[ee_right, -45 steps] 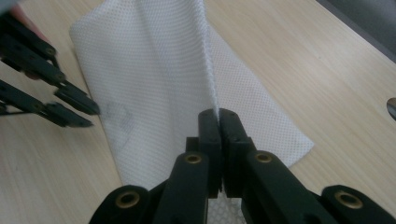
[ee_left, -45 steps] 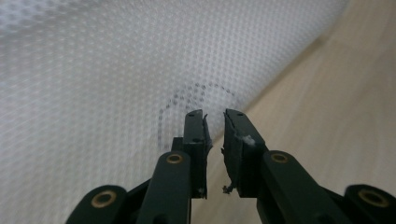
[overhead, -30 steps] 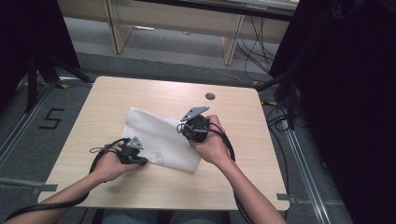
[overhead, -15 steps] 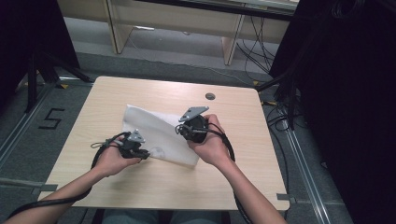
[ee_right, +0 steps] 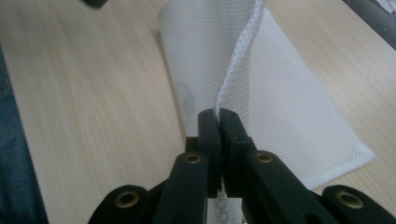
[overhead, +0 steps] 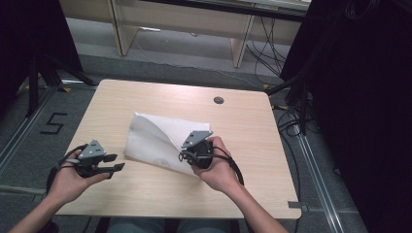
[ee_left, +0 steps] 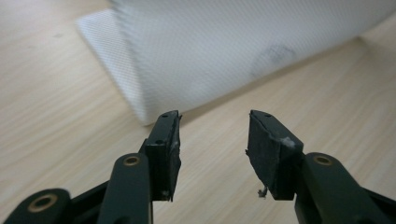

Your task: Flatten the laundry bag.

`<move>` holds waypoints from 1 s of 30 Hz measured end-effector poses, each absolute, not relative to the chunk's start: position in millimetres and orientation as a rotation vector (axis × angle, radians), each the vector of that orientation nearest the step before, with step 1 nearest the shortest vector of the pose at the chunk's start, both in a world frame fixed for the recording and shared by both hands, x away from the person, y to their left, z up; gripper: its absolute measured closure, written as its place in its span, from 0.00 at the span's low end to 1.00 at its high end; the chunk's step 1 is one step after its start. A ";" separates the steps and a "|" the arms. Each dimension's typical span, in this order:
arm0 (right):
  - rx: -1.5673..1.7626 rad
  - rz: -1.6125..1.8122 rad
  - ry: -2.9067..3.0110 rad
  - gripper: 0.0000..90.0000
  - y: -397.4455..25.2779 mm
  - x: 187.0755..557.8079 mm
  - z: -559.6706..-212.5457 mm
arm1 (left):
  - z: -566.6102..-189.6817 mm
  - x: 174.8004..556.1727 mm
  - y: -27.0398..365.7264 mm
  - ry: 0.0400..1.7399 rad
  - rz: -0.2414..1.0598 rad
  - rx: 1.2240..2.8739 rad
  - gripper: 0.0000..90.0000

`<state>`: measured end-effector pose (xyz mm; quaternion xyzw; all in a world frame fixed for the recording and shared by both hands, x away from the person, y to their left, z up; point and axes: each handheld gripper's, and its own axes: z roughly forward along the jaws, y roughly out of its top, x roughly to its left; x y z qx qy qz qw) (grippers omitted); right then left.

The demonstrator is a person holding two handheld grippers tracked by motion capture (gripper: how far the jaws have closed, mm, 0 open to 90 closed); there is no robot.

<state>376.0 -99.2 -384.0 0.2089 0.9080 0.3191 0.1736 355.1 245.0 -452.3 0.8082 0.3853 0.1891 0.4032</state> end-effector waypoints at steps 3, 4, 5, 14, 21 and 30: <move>0.553 0.937 2.587 0.99 -96.4 368.5 -387.6 | -445.7 354.7 254.7 1.025 0.504 1.984 0.59; 0.534 0.936 2.588 0.99 -95.6 366.4 -388.9 | -445.4 354.6 255.8 1.041 0.514 1.981 0.59; 0.525 0.937 2.596 0.99 -94.4 364.0 -390.0 | -446.4 355.1 256.4 1.047 0.513 1.971 0.59; 0.448 0.924 2.689 0.99 -85.7 337.7 -400.1 | -443.5 355.8 268.3 1.162 0.564 1.927 0.60; 0.410 0.920 2.734 0.99 -84.0 319.3 -411.3 | -437.2 354.7 278.1 1.217 0.610 1.861 0.60; 0.423 0.911 2.789 0.99 -90.3 313.7 -424.6 | -442.1 357.6 269.3 1.174 0.597 1.892 0.60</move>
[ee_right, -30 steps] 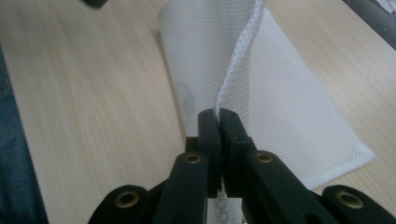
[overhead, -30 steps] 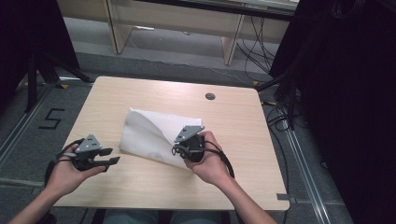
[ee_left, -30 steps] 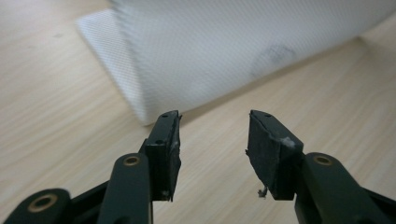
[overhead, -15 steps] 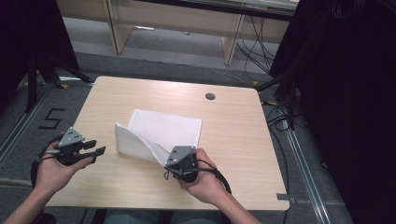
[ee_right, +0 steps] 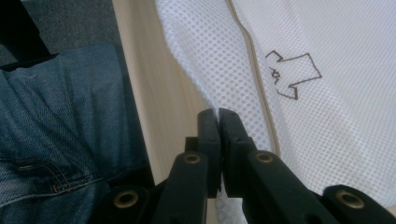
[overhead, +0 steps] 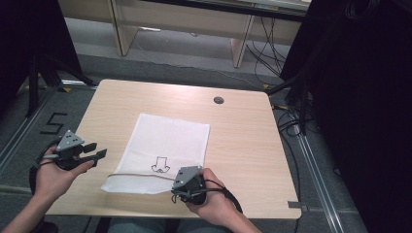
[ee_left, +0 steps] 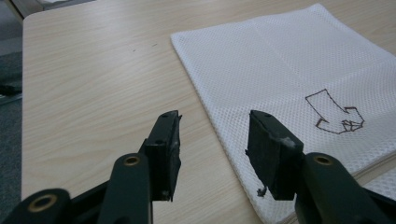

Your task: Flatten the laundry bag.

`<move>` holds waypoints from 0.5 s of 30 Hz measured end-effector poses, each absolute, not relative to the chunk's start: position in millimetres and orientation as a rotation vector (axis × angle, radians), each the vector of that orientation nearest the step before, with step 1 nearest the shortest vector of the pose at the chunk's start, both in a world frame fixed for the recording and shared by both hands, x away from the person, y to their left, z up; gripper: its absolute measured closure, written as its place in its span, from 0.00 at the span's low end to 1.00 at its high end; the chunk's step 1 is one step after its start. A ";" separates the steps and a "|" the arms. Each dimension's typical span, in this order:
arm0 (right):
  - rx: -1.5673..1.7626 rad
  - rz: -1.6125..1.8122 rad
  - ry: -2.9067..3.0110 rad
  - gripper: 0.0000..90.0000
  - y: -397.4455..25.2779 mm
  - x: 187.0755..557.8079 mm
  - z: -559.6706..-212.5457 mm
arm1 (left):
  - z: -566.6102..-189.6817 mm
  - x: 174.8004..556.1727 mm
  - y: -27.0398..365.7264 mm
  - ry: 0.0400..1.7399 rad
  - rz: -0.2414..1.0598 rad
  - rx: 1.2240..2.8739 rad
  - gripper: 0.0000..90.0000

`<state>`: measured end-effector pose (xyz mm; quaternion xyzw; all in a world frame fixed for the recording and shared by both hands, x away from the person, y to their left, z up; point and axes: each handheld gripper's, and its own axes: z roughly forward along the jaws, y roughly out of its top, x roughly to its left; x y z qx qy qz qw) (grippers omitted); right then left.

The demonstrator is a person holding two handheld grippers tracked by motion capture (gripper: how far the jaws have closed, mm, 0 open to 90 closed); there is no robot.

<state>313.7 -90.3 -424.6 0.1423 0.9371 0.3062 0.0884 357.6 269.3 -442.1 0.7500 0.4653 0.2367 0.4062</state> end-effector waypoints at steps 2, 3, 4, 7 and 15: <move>0.440 0.901 2.798 0.99 -90.4 316.3 -428.8 | -442.9 357.9 264.2 1.152 0.589 1.902 0.60; 0.450 0.893 2.805 0.99 -89.9 317.5 -431.6 | -442.8 357.7 260.8 1.135 0.585 1.913 0.59; 0.454 0.880 2.816 0.99 -89.3 318.5 -434.1 | -443.0 357.7 256.8 1.111 0.572 1.922 0.59; 0.432 0.839 2.837 0.99 -87.9 323.5 -442.0 | -443.6 356.8 243.3 1.031 0.544 1.957 0.59; 0.552 0.804 2.840 0.99 -97.3 336.8 -452.1 | -449.4 359.7 215.7 0.890 0.483 2.040 0.55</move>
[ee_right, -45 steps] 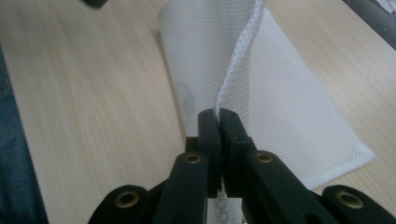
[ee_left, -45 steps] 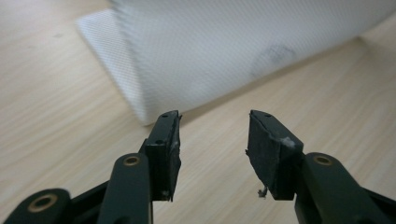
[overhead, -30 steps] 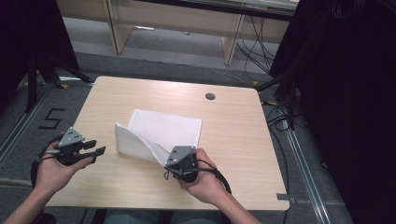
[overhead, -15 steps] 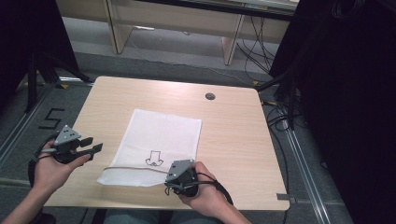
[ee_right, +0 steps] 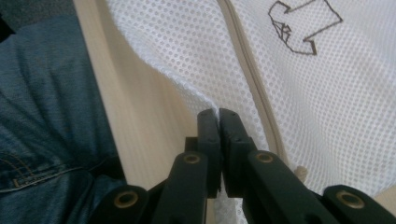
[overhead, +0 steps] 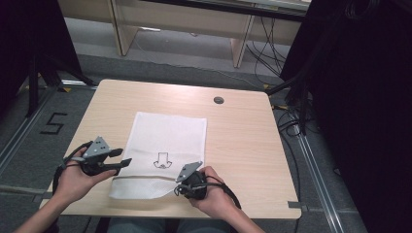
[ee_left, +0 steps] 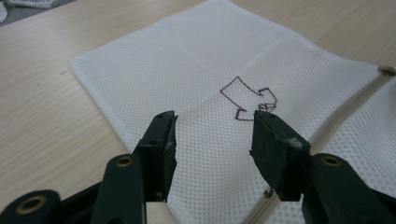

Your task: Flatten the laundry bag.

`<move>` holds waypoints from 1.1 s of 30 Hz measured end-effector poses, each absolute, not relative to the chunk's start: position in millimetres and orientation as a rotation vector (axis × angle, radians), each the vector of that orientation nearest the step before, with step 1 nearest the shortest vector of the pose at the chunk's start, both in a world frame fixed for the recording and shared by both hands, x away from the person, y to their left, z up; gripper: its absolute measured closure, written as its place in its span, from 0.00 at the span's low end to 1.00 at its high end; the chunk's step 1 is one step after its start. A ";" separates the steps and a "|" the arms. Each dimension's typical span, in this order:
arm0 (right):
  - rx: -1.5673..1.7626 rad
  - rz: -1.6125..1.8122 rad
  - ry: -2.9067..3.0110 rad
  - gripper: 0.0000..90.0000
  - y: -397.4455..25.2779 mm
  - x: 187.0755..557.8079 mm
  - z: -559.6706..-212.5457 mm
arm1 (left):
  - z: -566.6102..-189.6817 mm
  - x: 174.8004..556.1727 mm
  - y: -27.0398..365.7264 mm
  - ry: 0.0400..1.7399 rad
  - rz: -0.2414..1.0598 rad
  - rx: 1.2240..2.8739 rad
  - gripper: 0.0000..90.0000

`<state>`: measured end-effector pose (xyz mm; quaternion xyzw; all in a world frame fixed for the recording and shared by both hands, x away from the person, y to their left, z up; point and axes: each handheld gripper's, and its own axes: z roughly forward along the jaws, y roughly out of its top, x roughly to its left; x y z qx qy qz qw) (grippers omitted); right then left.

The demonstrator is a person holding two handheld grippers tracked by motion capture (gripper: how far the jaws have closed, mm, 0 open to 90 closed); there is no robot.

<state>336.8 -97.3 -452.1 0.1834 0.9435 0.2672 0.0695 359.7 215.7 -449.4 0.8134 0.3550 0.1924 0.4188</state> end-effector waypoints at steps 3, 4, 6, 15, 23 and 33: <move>0.582 0.792 2.832 0.99 -99.5 342.0 -456.4 | -454.0 362.5 209.7 0.907 0.443 2.037 0.51; 0.605 0.783 2.830 0.99 -100.3 344.0 -457.4 | -456.4 362.7 206.3 0.929 0.406 2.011 0.48; 0.624 0.767 2.828 0.98 -100.6 346.9 -458.9 | -457.8 363.9 204.3 0.905 0.390 2.036 0.47; 0.673 0.837 2.841 0.77 -104.9 344.0 -455.5 | -463.7 361.4 187.4 0.826 0.346 2.119 0.61; 0.766 0.955 2.747 0.71 -129.9 345.0 -435.1 | -466.7 357.5 170.2 0.780 0.292 2.208 0.81; 1.027 0.723 2.789 1.00 -169.4 366.6 -462.0 | -478.5 356.6 150.8 0.733 0.228 2.320 0.96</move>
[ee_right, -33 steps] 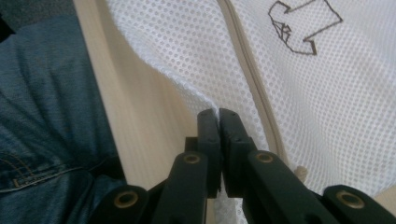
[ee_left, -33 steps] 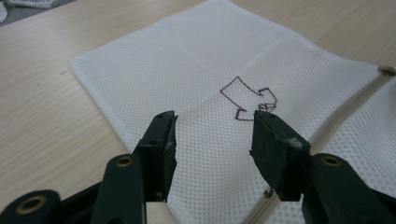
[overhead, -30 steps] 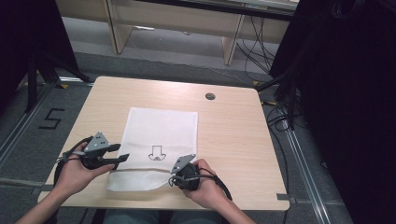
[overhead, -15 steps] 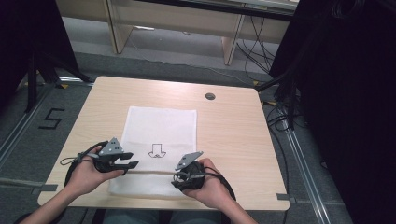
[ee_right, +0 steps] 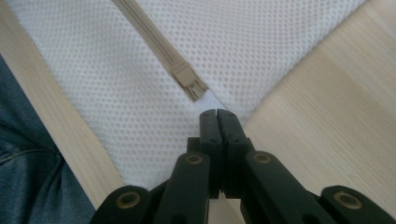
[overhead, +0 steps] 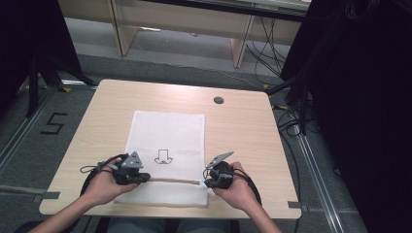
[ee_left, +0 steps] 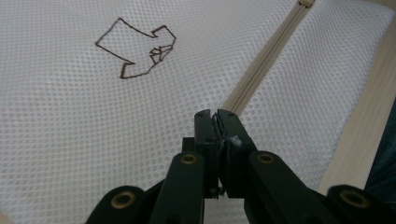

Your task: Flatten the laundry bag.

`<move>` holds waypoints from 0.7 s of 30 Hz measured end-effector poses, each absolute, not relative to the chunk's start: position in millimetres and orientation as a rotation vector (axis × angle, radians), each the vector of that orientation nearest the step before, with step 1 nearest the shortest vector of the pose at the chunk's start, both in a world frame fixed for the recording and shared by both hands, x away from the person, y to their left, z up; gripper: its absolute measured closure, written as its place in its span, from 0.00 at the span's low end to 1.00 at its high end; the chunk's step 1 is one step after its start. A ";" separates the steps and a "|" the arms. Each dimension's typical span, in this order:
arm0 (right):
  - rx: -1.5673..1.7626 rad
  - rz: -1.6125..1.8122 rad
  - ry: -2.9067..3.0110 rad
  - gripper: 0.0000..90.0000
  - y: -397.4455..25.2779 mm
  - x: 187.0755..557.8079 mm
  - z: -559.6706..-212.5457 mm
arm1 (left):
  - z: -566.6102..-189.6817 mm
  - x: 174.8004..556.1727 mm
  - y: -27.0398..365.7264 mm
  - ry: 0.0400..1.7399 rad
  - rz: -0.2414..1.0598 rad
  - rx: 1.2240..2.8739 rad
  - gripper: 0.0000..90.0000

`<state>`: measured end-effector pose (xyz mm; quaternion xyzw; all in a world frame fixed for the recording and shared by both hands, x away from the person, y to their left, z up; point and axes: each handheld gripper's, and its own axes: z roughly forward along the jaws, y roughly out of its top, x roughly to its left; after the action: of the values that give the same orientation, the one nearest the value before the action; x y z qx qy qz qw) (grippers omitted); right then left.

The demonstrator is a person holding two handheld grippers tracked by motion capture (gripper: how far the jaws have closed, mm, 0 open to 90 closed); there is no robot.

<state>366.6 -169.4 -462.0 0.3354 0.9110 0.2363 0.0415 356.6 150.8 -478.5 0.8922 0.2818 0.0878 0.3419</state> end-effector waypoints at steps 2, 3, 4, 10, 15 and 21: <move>1.038 0.714 2.784 1.00 -170.3 368.2 -463.5 | -483.6 355.9 149.9 0.753 0.216 2.327 0.96; 1.047 0.705 2.790 1.00 -169.7 368.3 -464.0 | -485.1 357.1 151.3 0.743 0.220 2.347 0.96; 1.041 0.699 2.792 1.00 -168.7 368.5 -465.2 | -485.7 357.2 152.2 0.737 0.221 2.360 0.96; 1.007 0.647 2.832 1.00 -158.3 367.2 -474.0 | -491.3 358.3 153.5 0.745 0.215 2.382 0.96; 0.986 0.619 2.847 1.00 -153.3 362.7 -477.9 | -495.8 357.3 152.8 0.745 0.222 2.410 0.96; 0.954 0.598 2.859 1.00 -149.1 358.8 -480.3 | -497.1 355.9 153.6 0.752 0.228 2.421 0.96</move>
<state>358.8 -149.1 -480.3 0.3104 0.9299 0.1944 0.0343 355.9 153.6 -497.1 0.9092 0.2826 0.0856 0.2937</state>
